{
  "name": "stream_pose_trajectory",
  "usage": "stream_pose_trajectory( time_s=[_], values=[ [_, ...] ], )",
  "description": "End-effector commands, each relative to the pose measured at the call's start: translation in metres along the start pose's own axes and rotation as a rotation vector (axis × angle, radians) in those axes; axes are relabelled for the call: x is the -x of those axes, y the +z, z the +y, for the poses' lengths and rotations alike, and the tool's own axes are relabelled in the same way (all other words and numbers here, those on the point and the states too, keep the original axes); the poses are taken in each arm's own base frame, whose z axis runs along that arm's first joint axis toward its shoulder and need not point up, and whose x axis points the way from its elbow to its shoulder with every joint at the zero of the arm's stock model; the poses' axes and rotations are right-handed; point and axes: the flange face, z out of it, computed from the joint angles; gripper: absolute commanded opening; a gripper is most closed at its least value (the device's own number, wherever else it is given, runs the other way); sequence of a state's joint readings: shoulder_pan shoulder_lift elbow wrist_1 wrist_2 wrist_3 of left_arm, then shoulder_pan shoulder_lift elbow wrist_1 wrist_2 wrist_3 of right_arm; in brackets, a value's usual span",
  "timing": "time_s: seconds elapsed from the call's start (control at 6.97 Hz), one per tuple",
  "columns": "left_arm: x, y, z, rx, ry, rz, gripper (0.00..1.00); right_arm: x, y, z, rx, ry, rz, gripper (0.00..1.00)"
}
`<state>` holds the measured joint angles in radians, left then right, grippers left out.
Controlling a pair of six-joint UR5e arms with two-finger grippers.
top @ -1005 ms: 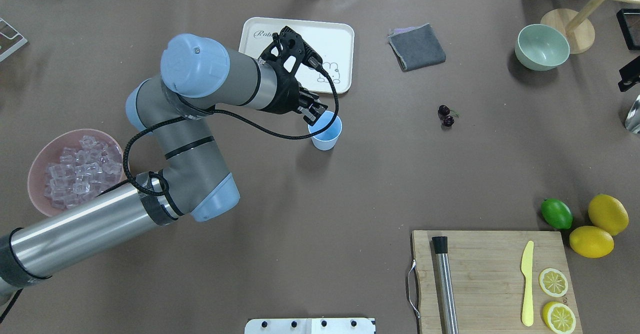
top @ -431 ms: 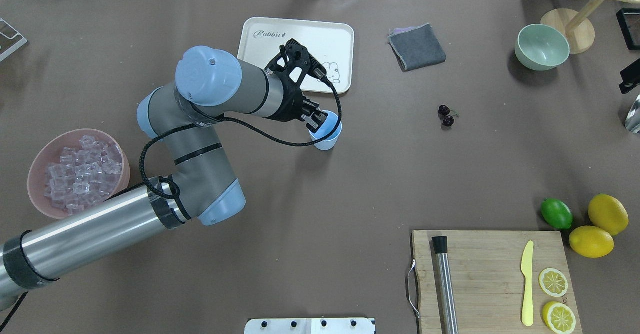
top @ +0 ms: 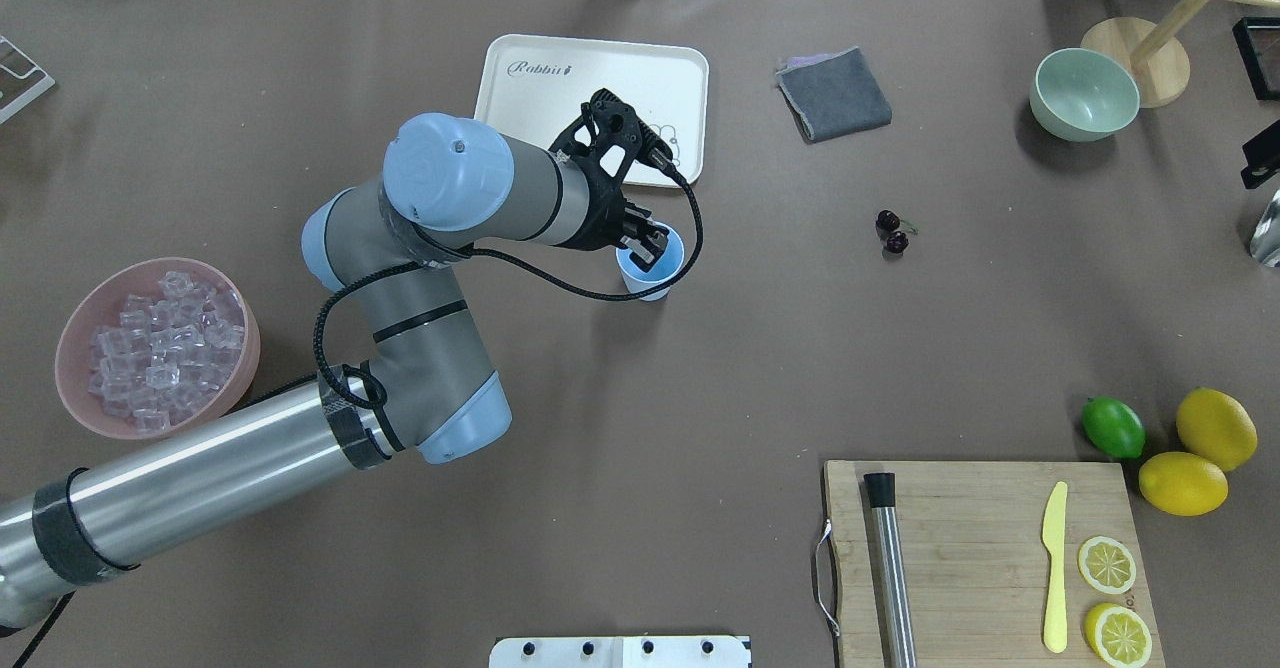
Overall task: Put ice and cherries in cup
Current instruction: 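Open the left gripper to drop the ice cube into the cup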
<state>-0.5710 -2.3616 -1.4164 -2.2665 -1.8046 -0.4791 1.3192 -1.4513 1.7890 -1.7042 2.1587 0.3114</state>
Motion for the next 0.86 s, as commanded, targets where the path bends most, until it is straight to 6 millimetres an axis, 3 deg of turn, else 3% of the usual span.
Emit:
stream_pose_trajectory(
  time_s=[0.0,0.14,0.29,0.43,0.57,0.72],
  values=[
    [-0.004,0.001,-0.003,-0.006,0.007,-0.001,0.6,0.0,0.0,0.0,-0.001,-0.001,0.0,1.0],
    [-0.005,-0.002,-0.003,-0.013,0.011,0.003,0.88,0.001,-0.001,0.001,-0.004,-0.002,-0.001,1.0],
    [-0.008,-0.013,-0.01,-0.033,0.016,0.012,0.96,0.003,-0.004,0.001,-0.008,-0.006,-0.002,1.0],
    [-0.002,-0.03,-0.017,-0.054,0.017,0.016,0.98,0.003,-0.006,0.001,-0.011,-0.006,-0.004,1.0],
    [0.036,-0.05,0.004,-0.003,0.002,0.068,0.98,0.003,-0.005,0.002,-0.009,-0.005,-0.007,1.0],
    [0.074,-0.093,0.034,0.01,0.013,0.079,0.98,0.002,-0.005,0.002,-0.01,-0.005,-0.004,1.0]
  ],
)
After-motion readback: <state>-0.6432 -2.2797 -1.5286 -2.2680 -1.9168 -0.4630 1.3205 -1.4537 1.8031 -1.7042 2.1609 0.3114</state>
